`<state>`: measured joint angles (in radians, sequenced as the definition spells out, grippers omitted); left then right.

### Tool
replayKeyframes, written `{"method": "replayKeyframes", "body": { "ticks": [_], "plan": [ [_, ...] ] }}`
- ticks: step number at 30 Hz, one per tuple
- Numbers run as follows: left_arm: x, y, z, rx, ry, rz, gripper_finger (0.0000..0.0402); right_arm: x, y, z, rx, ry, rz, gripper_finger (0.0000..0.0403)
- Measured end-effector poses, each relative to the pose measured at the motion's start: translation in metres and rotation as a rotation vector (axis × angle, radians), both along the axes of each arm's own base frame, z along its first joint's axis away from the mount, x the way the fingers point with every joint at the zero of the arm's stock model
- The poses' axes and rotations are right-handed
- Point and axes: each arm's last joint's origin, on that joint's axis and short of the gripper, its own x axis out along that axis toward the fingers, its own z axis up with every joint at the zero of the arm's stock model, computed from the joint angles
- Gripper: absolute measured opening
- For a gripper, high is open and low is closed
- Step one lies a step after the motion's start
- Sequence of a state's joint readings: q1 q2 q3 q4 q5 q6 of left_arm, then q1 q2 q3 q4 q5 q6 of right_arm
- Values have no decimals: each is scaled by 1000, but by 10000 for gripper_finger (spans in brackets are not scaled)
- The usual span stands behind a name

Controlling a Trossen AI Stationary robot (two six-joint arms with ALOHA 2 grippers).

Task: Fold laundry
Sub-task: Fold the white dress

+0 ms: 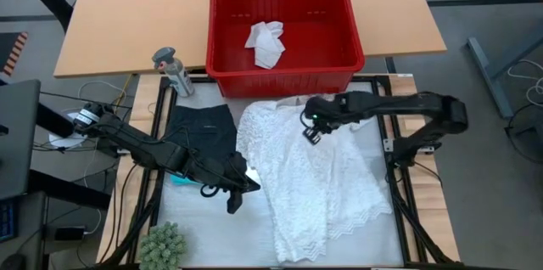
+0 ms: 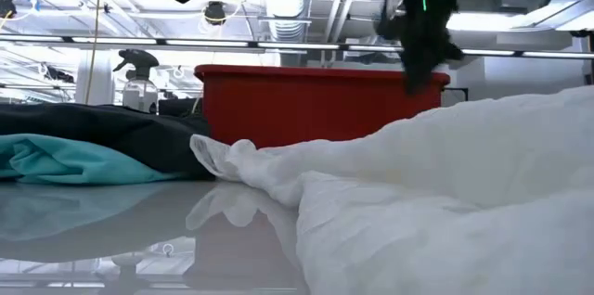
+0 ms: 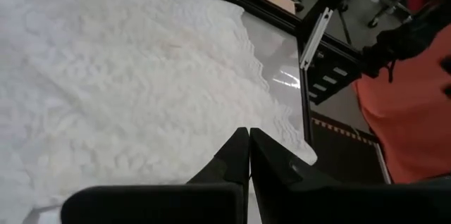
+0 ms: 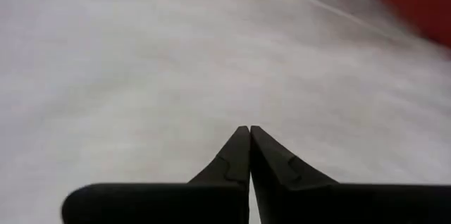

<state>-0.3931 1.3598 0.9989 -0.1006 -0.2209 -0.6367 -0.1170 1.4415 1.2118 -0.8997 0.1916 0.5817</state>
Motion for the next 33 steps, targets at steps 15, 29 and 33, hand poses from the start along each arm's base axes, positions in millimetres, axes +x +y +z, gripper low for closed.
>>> {"method": "replayKeyframes", "body": {
  "ticks": [15, 29, 33],
  "plan": [
    [-6, 6, -12, 126, 115, 60, 0, 49, 120, -38, 149, -175, 175, 24],
    [-19, 7, -27, 118, 332, -28, 0, 113, 248, -85, 133, -75, 513, 56],
    [-19, 7, -28, 113, 340, -30, 0, 124, 256, -84, 163, -18, 517, 110]
  ]
}}
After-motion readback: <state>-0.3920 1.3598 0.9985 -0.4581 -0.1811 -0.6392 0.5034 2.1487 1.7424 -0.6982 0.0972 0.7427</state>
